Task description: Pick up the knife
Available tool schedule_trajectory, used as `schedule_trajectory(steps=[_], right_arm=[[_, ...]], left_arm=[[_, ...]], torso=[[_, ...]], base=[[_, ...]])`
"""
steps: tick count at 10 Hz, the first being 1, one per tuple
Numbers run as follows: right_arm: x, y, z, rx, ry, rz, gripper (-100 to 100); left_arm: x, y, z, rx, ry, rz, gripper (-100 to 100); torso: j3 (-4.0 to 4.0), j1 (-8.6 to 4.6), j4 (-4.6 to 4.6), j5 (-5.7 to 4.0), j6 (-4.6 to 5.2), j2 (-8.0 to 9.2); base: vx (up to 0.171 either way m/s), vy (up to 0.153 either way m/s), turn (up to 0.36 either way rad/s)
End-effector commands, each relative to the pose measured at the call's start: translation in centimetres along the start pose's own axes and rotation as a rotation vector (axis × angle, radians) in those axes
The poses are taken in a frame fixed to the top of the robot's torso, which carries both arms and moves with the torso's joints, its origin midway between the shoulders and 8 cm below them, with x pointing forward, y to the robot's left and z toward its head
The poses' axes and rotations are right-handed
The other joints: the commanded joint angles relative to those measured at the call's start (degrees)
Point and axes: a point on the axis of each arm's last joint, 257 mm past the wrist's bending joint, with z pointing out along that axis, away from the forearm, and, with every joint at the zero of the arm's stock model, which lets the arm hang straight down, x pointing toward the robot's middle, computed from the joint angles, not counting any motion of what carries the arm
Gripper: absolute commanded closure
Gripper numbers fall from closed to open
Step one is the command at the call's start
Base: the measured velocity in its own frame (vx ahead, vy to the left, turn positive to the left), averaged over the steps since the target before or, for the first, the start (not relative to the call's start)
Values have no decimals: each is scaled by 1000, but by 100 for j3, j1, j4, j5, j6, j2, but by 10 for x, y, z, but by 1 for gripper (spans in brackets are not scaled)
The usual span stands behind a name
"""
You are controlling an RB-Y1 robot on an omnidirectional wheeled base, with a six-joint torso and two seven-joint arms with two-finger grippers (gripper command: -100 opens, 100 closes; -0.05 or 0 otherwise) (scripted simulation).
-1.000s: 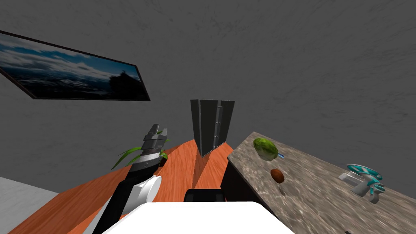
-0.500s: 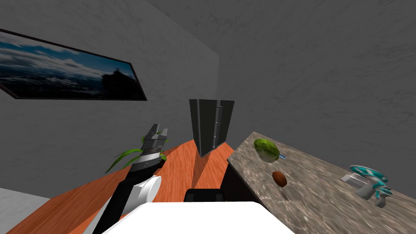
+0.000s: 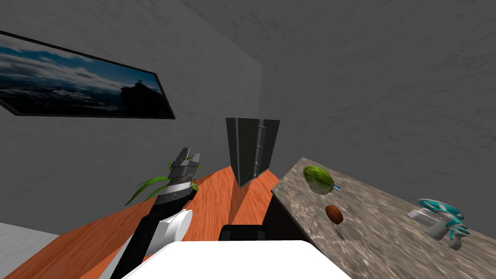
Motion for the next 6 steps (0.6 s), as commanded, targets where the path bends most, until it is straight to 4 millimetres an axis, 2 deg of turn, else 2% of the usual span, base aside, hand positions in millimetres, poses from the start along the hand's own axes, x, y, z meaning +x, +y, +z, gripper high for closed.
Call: schedule_trajectory(steps=[1,2,6], right_arm=[[0,0,0,0,0,0,0],[-6,-5,-6,-4,-1,7,100],[-15,-16,-17,-7,2,17,100]], left_arm=[[0,0,0,0,0,0,0],[0,0,0,0,0,0,0],[0,0,0,0,0,0,0]], torso=[[0,0,0,0,0,0],[0,0,0,0,0,0],[15,8,5,4,3,26]], base=[[0,0,0],[-36,10,44],[-66,14,30]])
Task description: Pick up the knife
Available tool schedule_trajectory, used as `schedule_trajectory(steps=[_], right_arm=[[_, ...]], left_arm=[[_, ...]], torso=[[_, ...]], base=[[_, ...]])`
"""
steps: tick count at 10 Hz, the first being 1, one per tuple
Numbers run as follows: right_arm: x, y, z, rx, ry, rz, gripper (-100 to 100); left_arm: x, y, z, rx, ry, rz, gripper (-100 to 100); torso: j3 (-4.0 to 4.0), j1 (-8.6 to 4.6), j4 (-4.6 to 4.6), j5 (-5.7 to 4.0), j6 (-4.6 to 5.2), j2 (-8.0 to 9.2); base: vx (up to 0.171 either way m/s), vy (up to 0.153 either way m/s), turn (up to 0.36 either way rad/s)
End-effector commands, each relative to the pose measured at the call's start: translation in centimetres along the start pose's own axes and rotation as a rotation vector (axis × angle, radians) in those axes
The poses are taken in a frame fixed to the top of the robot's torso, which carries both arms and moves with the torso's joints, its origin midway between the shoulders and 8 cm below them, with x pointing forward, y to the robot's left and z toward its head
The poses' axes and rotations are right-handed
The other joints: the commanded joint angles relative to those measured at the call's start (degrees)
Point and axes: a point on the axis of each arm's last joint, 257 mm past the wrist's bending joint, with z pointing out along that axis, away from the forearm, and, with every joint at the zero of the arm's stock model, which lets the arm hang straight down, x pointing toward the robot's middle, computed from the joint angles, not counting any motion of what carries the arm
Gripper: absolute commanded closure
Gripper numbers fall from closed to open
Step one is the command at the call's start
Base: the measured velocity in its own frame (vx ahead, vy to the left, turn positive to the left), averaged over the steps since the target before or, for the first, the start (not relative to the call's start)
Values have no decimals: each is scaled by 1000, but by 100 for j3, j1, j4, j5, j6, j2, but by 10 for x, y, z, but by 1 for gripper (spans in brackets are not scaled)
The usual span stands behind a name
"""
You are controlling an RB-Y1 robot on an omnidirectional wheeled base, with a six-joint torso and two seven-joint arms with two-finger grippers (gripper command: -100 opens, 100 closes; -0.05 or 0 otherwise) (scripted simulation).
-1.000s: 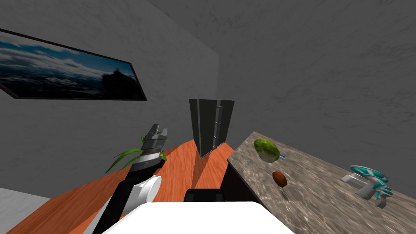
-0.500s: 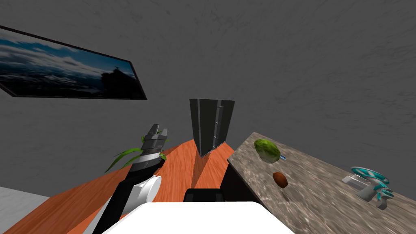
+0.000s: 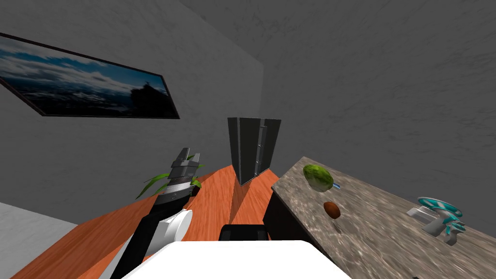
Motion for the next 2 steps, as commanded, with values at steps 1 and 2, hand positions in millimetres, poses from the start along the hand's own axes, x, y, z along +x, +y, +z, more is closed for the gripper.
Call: schedule_trajectory(steps=[1,2], right_arm=[[0,0,0,0,0,0,100],[-1,0,0,0,0,2,0]], left_arm=[[0,0,0,0,0,0,0],[0,0,0,0,0,0,0]], torso=[[0,0,0,0,0,0],[-5,-4,-2,-3,2,-8]], base=[[-18,7,3],[0,0,0]])
